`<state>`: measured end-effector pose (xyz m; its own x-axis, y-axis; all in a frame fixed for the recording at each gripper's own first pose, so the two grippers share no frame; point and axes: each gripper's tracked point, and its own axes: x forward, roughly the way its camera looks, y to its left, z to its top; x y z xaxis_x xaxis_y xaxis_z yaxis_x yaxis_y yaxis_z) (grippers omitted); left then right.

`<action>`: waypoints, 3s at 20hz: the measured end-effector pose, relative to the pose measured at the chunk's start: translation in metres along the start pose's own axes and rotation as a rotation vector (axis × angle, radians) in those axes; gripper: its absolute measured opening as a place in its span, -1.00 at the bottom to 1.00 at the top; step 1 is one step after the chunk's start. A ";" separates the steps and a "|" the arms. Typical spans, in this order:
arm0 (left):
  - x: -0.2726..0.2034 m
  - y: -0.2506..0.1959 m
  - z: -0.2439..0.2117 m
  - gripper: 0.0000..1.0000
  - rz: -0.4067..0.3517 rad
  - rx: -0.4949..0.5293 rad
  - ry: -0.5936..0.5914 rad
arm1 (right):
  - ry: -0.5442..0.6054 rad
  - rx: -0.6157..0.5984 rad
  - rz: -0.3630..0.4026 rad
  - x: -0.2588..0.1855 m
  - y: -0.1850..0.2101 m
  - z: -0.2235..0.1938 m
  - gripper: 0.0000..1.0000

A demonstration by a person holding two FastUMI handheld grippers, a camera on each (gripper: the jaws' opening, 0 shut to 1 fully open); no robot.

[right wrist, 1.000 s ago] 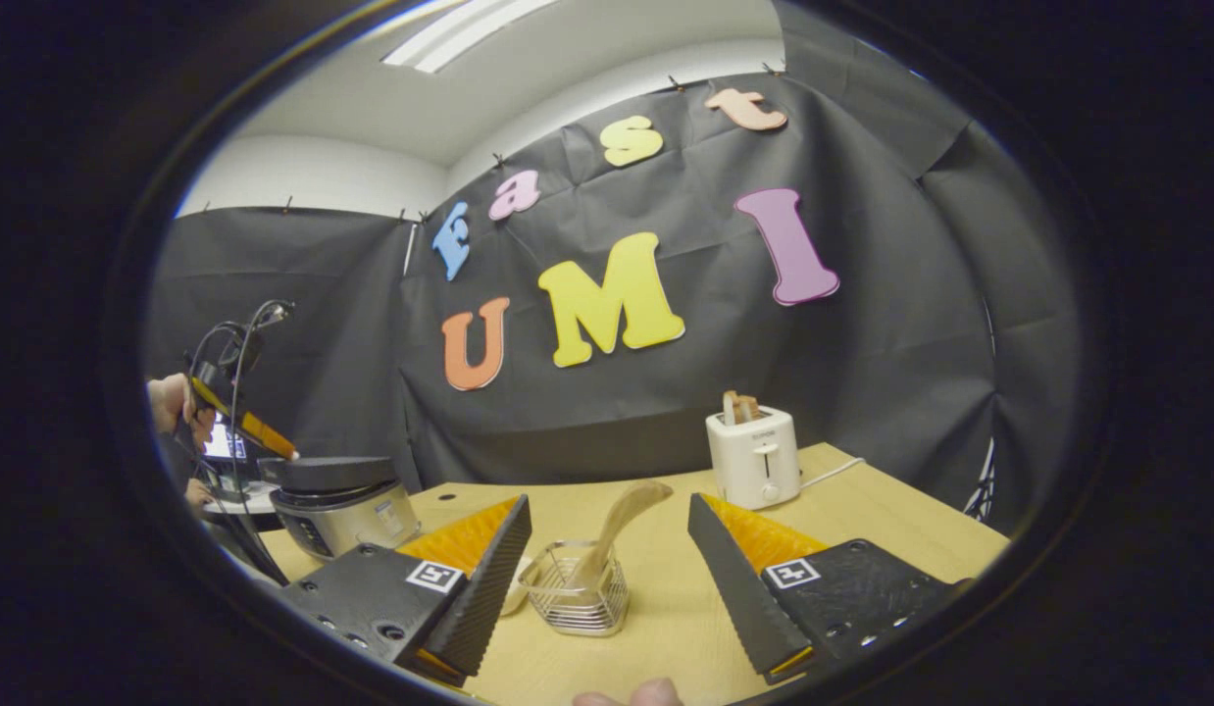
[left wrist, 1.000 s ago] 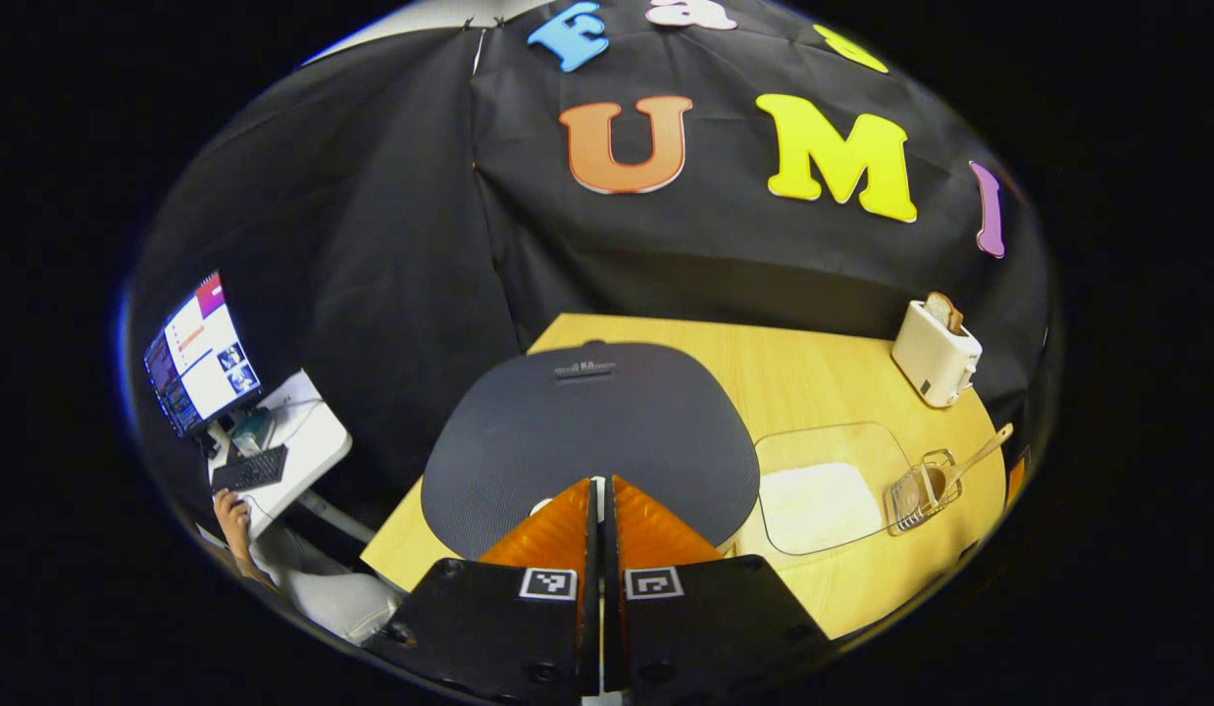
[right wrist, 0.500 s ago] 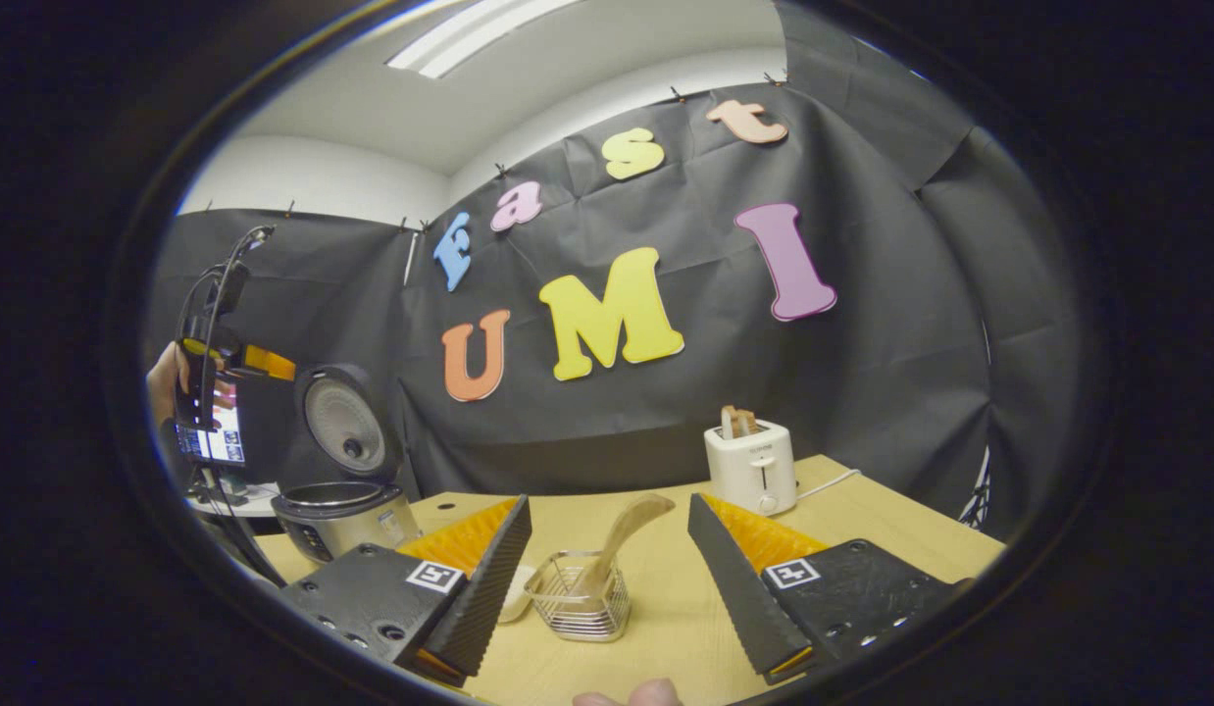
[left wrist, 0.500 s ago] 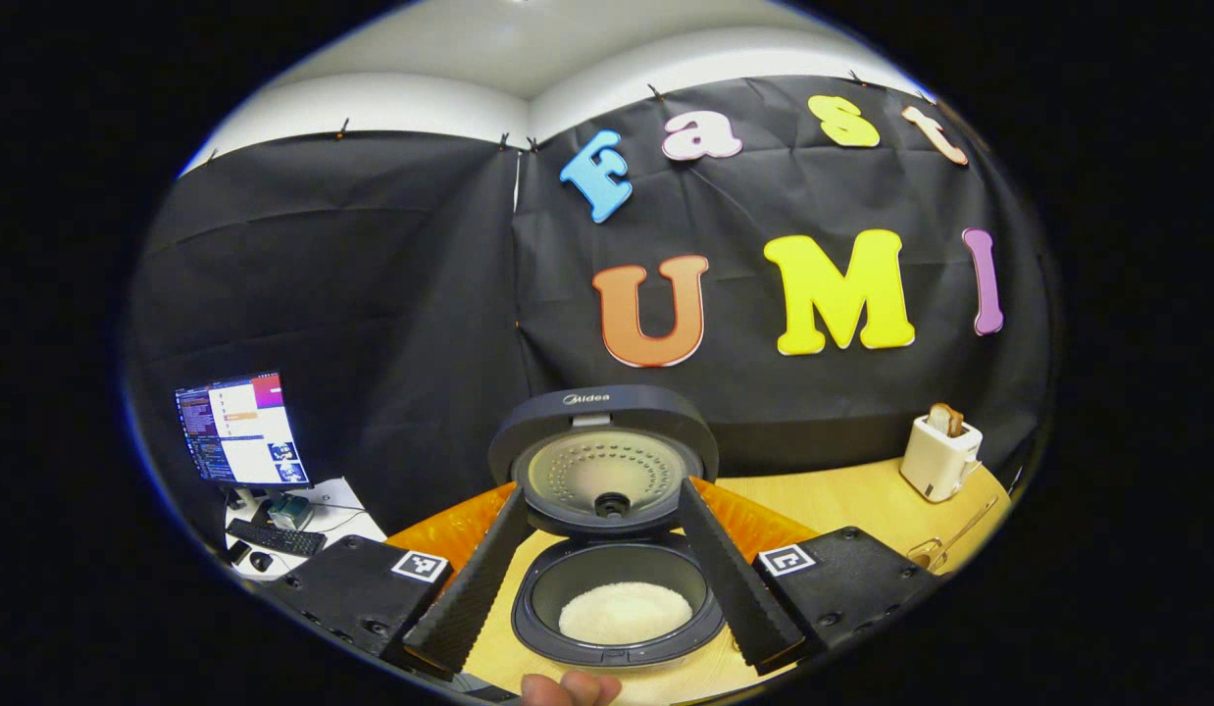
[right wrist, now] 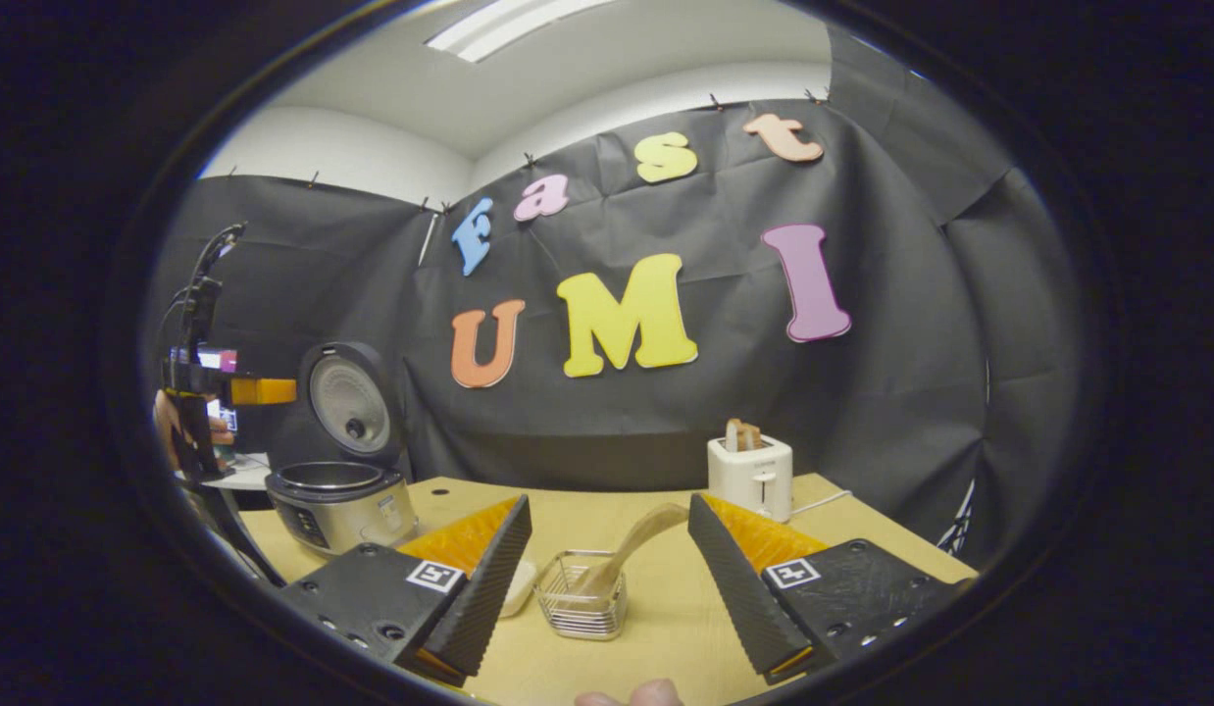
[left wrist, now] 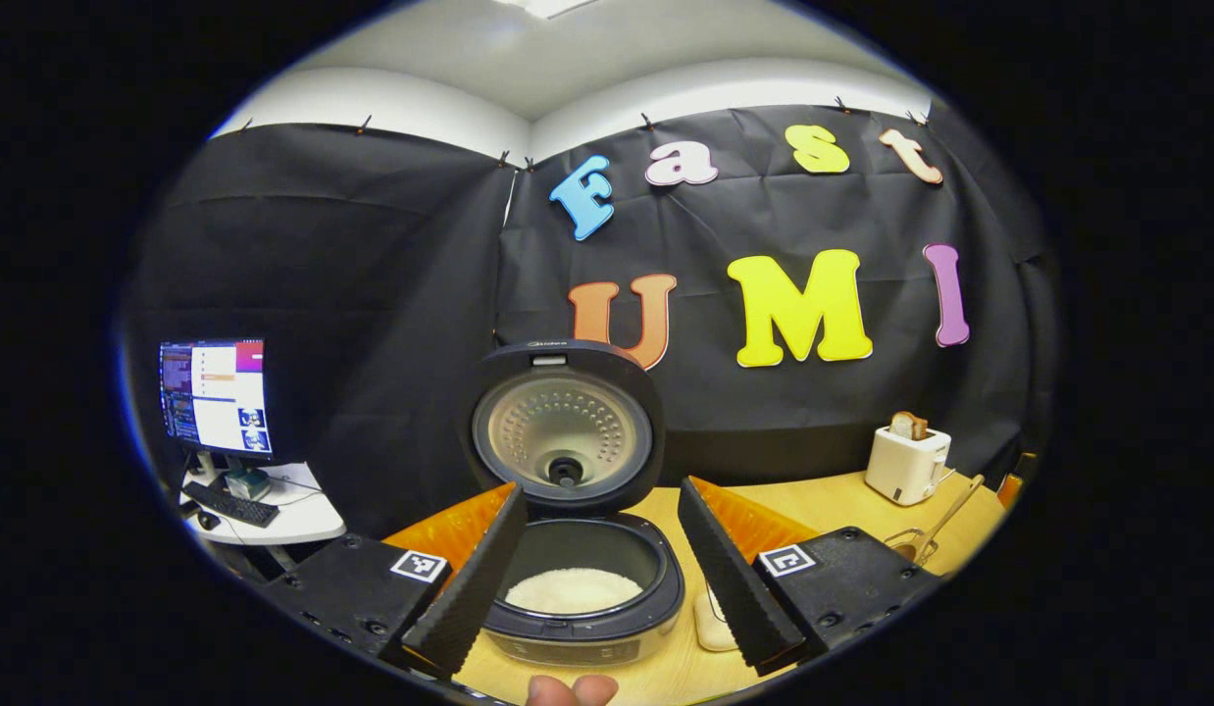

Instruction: Close the left gripper, press the button to open the rice cooker; take a wooden spoon from the chopstick holder with the right hand, scoop a spoonful of rice and pour it into the rice cooker, then put the wooden spoon back into the chopstick holder.

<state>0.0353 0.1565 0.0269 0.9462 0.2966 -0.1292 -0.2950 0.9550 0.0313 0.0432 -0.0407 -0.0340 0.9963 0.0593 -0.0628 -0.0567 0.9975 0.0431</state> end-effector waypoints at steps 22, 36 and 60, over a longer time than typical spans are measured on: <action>-0.047 -0.004 -0.031 0.98 -0.041 0.054 -0.082 | 0.077 -0.044 -0.055 -0.002 0.035 -0.015 1.00; -0.046 -0.004 -0.034 0.98 -0.048 0.083 -0.075 | 0.090 -0.044 -0.048 0.008 0.039 -0.022 0.92; -0.048 0.017 -0.028 0.98 -0.011 0.047 -0.079 | 0.312 0.119 -0.120 0.057 -0.009 -0.084 0.92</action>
<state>-0.0189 0.1581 0.0062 0.9575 0.2839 -0.0516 -0.2796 0.9570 0.0770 0.0954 -0.0431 -0.1214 0.9265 -0.0305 -0.3752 0.0858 0.9876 0.1315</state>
